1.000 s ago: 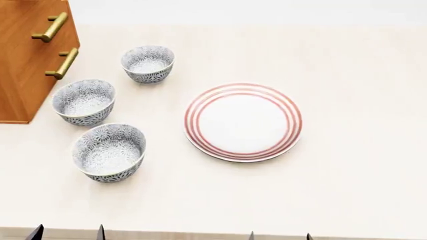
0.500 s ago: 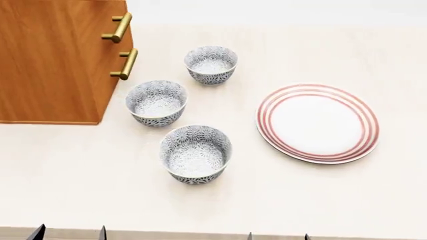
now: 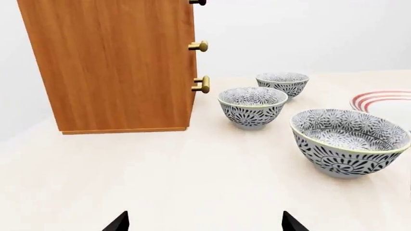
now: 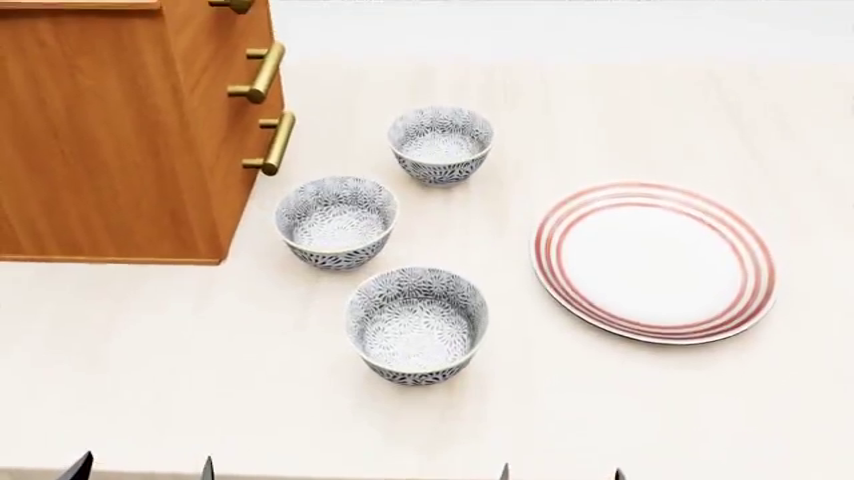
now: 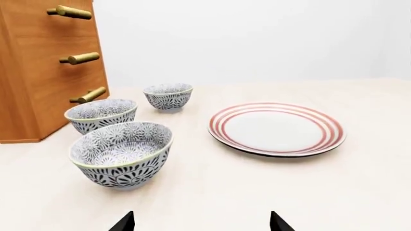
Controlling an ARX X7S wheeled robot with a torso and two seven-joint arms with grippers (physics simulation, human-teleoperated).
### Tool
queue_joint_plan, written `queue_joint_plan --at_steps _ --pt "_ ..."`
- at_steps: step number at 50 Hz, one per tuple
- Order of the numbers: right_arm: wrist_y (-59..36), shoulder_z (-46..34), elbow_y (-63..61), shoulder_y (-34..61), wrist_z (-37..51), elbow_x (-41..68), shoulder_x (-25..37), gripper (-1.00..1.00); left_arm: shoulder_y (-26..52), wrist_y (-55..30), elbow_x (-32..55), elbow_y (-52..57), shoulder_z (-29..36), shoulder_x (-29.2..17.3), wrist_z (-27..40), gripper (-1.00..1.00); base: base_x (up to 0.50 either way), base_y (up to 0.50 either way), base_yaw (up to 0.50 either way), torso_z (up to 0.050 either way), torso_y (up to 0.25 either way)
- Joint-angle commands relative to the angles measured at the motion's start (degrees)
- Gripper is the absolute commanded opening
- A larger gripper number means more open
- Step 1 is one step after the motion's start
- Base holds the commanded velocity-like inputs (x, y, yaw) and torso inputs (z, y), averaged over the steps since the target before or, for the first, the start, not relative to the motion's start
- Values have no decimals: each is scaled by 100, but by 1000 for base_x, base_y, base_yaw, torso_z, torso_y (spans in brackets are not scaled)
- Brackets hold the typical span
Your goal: Open the top drawer of the cabinet.
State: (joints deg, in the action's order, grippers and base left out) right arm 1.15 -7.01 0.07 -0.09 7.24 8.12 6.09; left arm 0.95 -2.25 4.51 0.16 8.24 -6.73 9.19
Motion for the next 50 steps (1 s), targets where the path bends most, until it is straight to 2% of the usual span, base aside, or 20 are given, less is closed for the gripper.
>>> queue_joint_plan --at_steps 1,28,36,41,50 --pt "-14 -62 27 23 92 63 53 100 30 -86 58 -1 60 -52 68 100 0 0 0 50 20" --pt "52 -195 58 36 220 172 163 100 52 -166 197 18 175 -159 167 100 0 0 0 50 21" --pt "9 -235 29 37 261 209 190 100 40 74 252 -46 166 -161 196 100 0 0 0 49 10" --pt "-27 -260 20 51 303 204 211 100 39 -4 253 -17 201 -186 223 100 14 0 0 0 0" --pt "-10 -300 37 55 338 225 241 100 41 8 300 -21 233 -212 241 100 352 0 0 0 0"
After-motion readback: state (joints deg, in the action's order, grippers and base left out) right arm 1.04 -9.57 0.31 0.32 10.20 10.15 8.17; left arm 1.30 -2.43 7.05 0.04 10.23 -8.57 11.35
